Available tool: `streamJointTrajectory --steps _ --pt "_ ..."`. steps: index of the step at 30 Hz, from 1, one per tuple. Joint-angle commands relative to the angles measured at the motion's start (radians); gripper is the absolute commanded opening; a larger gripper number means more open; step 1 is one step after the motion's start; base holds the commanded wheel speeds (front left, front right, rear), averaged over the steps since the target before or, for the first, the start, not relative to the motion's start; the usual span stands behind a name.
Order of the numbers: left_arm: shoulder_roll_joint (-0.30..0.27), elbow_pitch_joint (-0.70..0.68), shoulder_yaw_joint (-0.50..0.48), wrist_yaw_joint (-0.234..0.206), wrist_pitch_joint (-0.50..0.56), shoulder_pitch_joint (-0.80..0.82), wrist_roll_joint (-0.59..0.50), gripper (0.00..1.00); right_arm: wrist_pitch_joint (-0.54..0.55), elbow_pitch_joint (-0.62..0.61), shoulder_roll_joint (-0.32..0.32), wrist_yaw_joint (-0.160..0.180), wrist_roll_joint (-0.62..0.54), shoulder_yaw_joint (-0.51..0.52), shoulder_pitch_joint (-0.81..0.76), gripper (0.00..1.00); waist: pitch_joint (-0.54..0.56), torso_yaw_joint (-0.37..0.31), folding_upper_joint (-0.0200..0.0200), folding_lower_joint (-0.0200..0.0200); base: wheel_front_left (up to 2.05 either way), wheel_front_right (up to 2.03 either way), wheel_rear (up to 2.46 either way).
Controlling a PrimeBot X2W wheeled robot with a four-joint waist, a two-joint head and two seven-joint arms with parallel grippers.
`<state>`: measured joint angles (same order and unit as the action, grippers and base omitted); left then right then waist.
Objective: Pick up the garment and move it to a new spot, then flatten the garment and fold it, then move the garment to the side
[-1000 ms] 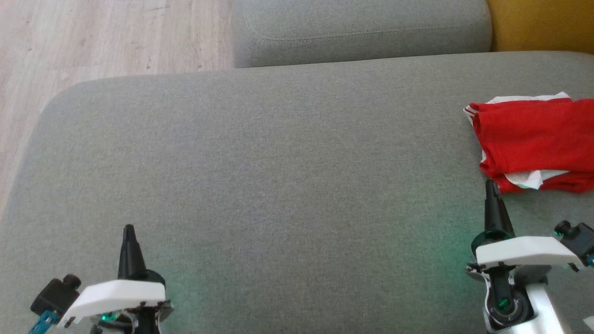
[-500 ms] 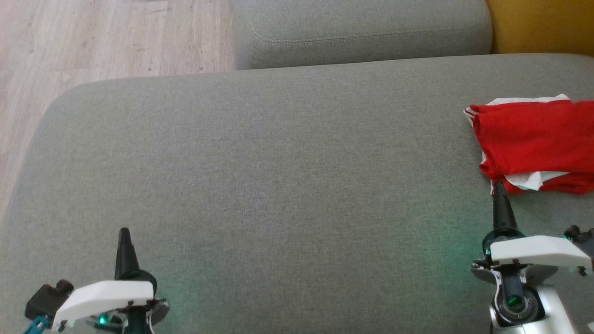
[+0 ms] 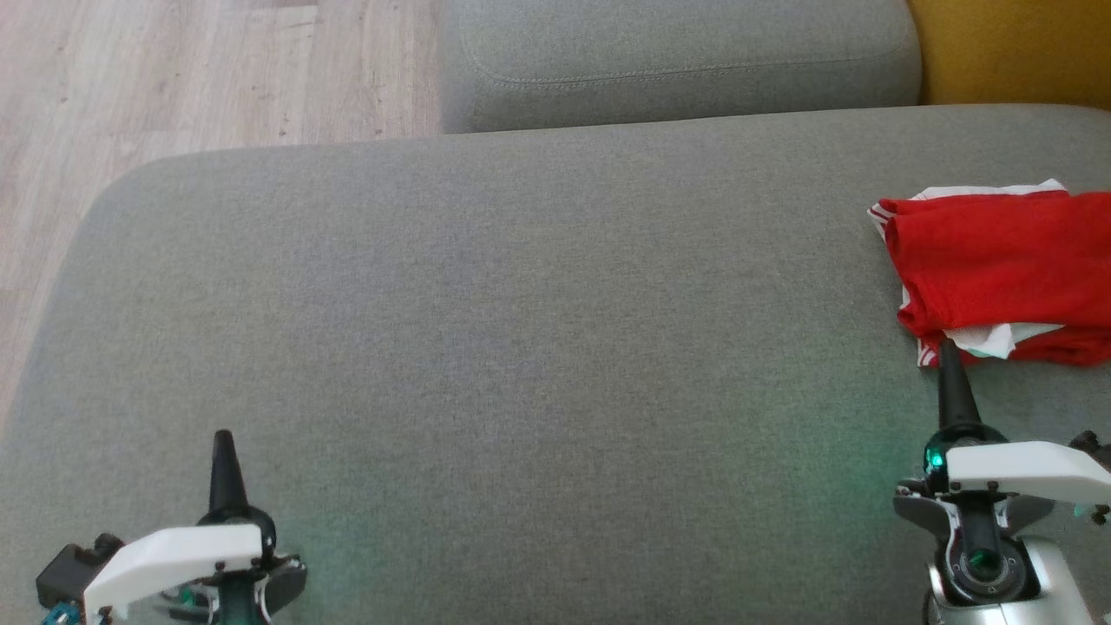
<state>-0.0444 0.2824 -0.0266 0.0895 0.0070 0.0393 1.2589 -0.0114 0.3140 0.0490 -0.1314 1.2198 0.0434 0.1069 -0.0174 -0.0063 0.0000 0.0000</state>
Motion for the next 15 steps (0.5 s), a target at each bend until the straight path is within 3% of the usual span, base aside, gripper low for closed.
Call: streamJointTrajectory --steps 1,15 --pt "-0.004 -0.036 -0.029 0.01 0.005 0.059 0.019 0.0 0.008 -0.041 0.017 0.0 0.024 -0.009 0.014 0.0 0.0 0.0 0.0 0.0 0.0 0.0 0.0" --pt "-0.005 -0.036 -0.055 0.024 0.049 0.064 0.164 0.0 0.052 -0.054 0.016 0.001 0.191 0.017 0.008 0.0 0.006 0.003 0.0 0.0 0.0 0.0 0.0"
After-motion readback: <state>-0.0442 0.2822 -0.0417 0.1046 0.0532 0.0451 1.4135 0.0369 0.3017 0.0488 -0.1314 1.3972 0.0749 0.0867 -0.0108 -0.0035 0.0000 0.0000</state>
